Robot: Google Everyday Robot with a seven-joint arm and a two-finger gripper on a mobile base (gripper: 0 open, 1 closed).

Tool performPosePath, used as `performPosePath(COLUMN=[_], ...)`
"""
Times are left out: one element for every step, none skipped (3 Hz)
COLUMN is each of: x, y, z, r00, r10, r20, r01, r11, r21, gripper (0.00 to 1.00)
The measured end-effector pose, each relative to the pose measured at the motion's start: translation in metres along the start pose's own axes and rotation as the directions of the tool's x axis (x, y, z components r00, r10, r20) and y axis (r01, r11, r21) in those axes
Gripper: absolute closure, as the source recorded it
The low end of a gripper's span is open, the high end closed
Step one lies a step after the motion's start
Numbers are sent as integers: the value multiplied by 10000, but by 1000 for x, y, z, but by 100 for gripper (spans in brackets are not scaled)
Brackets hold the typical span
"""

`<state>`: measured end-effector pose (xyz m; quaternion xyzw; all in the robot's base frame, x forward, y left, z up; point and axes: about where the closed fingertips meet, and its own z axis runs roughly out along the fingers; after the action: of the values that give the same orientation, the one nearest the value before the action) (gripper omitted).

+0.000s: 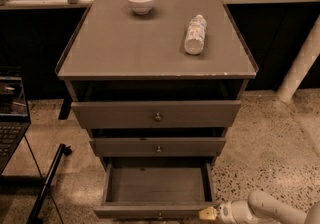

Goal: Close bottom drawer

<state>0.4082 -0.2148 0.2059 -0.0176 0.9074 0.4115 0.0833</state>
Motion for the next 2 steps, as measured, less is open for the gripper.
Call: performPosePath(x=[-1, -3], y=[-12, -23], z=[5, 10], r00=[9997, 9994], r10=[225, 348], r20=[61, 67], r01=[-226, -349], r11=[9997, 9994], r21=[70, 72], gripper=[100, 100])
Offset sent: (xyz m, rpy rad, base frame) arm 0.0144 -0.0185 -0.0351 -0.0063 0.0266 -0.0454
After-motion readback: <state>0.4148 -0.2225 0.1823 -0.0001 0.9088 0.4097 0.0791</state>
